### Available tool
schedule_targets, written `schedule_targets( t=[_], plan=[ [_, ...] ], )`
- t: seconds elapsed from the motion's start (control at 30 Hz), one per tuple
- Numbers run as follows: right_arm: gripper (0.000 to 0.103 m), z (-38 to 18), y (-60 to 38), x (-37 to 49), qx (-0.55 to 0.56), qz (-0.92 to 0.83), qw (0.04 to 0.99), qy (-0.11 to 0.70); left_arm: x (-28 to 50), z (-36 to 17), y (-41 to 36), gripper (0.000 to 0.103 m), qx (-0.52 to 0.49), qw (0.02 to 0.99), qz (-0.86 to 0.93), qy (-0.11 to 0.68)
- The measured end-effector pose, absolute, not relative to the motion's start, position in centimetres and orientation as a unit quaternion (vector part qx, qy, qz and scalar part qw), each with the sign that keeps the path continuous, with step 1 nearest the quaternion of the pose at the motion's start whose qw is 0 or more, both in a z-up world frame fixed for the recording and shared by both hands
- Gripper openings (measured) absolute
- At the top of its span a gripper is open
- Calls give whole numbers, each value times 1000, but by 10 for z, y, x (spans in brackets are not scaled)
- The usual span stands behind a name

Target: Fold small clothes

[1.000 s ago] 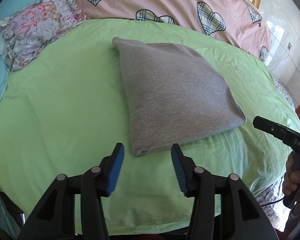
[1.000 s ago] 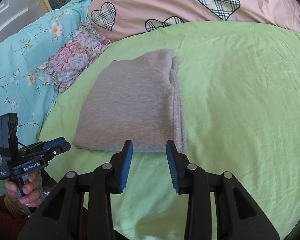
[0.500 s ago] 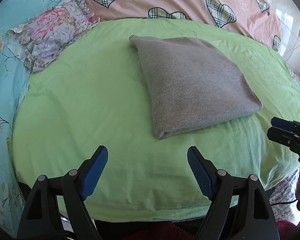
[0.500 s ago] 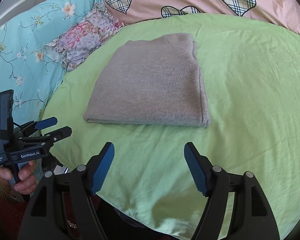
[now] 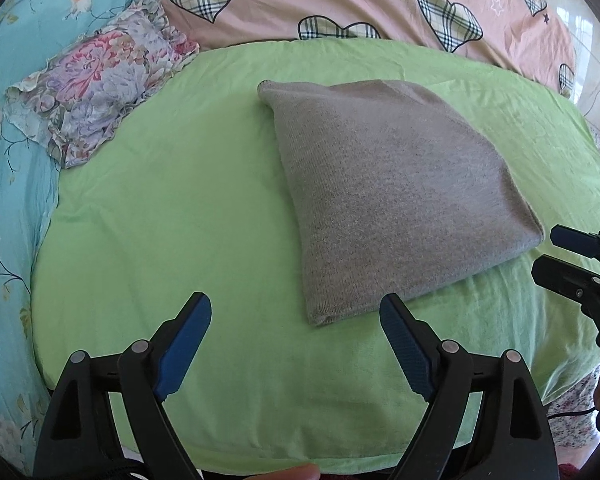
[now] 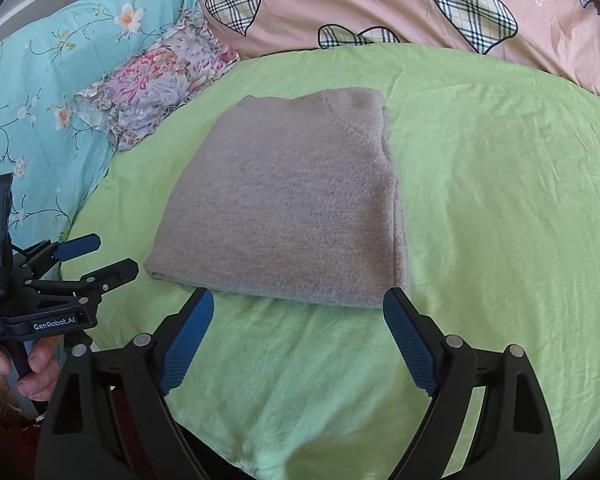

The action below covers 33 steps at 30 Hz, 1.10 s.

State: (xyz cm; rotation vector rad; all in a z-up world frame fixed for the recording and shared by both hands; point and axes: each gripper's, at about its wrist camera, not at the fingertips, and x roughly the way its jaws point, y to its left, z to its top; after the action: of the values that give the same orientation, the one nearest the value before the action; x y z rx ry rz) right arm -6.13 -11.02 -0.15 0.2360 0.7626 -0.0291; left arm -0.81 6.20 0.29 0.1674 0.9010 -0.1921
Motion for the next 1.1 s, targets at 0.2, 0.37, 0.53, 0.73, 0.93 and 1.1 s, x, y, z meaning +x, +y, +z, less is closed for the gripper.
schedule_targets(
  t=[0.2, 0.37, 0.53, 0.73, 0.93, 1.1],
  plan=[
    [88, -2, -108, -51, 117, -6, 918, 378, 4, 3, 58, 88, 94, 890, -81, 439],
    [89, -1, -111, -41, 118, -10, 914, 388, 11, 4, 54, 89, 103, 887, -77, 443],
    [91, 5, -118, -33, 129, -3, 908, 398, 17, 7, 50, 92, 120, 887, -73, 441],
    [94, 12, -117, -21, 117, 11, 904, 412, 24, 7, 49, 94, 126, 885, -70, 443],
    [95, 14, -115, -10, 109, 22, 898, 425, 28, 8, 51, 94, 125, 885, -67, 444],
    [95, 18, -122, -8, 119, 12, 903, 412, 34, 8, 54, 94, 113, 885, -67, 447]
  ],
)
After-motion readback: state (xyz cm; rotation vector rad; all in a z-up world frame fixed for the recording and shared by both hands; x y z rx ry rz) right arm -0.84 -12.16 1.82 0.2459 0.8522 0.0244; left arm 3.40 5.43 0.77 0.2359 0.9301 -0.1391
